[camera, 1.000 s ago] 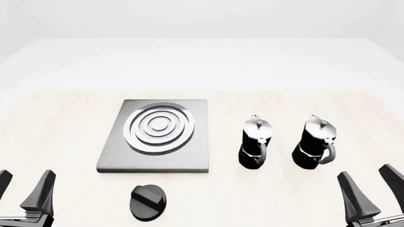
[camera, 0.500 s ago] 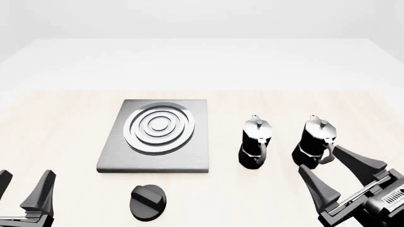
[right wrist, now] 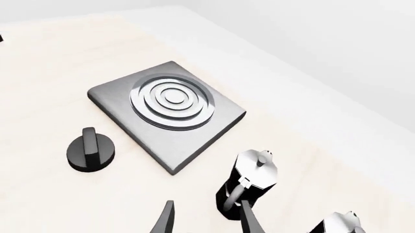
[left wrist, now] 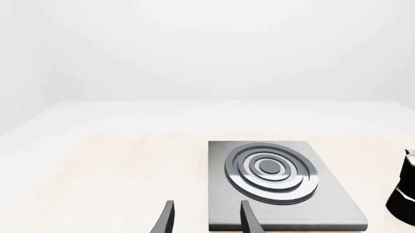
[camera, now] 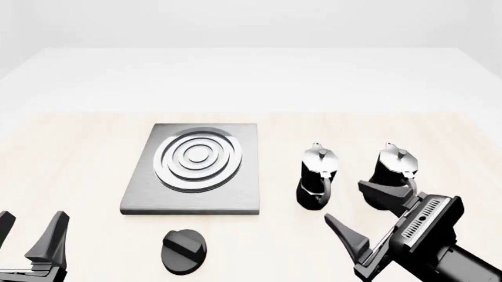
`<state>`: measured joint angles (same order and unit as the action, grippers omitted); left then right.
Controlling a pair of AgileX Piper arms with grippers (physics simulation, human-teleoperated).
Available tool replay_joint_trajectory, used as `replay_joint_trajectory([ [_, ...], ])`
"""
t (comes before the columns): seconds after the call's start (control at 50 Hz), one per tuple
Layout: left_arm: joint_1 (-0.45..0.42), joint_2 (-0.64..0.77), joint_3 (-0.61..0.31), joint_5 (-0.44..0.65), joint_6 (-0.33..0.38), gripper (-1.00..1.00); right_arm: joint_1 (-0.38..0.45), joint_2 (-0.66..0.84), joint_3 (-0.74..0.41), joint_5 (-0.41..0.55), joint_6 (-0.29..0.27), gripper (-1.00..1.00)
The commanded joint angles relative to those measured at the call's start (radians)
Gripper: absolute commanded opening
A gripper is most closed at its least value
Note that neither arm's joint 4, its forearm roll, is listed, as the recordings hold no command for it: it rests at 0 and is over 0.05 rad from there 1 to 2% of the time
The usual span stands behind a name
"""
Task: Turn off the stove.
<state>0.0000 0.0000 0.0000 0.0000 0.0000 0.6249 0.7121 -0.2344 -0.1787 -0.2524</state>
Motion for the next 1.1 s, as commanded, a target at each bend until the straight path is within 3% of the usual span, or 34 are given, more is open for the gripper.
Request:
replay_joint_trajectory([
  [0.02,0.0,0.0,0.0,0.0,0.0,1.0,0.086,0.068,-0.021,0.002,-0.035,1.0],
  [0.3,0.0,0.0,0.0,0.0,0.0,1.0,0.146,0.202,-0.047,-0.074,-0.043,1.0],
  [0.58,0.0,0.0,0.0,0.0,0.0,1.0,0.217,0.426,-0.161,-0.138,-0.045,1.0],
  [0.62,0.0,0.0,0.0,0.0,0.0,1.0,0.232,0.454,-0.181,-0.138,-0.037,1.0],
  [0.64,0.0,0.0,0.0,0.0,0.0,1.0,0.299,0.576,-0.253,-0.171,-0.033,1.0],
  [1.1,0.0,0.0,0.0,0.0,0.0,1.0,0.381,0.768,-0.347,-0.227,0.007,1.0],
])
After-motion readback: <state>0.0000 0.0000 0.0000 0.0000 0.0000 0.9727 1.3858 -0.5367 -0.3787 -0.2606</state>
